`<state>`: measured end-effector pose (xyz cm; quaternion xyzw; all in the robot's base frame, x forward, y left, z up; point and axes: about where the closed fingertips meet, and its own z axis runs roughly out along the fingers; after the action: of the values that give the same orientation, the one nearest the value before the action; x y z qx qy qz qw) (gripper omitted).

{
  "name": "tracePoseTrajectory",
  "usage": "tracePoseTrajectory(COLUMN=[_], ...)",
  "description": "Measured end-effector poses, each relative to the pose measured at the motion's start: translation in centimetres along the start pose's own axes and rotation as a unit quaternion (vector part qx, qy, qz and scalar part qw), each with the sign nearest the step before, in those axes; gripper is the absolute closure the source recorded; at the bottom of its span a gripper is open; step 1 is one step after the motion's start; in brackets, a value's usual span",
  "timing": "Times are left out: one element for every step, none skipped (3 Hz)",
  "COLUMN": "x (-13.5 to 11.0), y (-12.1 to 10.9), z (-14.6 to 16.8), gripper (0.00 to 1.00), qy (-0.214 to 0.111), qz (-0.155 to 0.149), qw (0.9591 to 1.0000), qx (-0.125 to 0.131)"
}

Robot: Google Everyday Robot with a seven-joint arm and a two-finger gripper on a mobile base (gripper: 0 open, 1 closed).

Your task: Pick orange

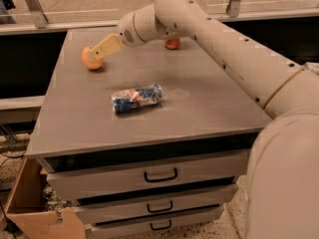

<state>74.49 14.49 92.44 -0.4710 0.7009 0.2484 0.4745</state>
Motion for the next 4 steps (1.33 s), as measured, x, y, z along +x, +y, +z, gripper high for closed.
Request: tracePoseTrajectory(x=[0.7,1.3,2.3,3.0], y=[0.4,0.7,1.8,2.8], z=[2.6,4.6,7.0,8.3], gripper=[0.00,0.00,0.02,0.25], qy=[-0.010,-0.023,-0.038,-0.052], qz=[-0.019,-0.023,-0.016,-0.006], qw=[0.9994,0.9982,0.9959,0.9936], qx=[-0.026,-0.049,-0.081,-0.100])
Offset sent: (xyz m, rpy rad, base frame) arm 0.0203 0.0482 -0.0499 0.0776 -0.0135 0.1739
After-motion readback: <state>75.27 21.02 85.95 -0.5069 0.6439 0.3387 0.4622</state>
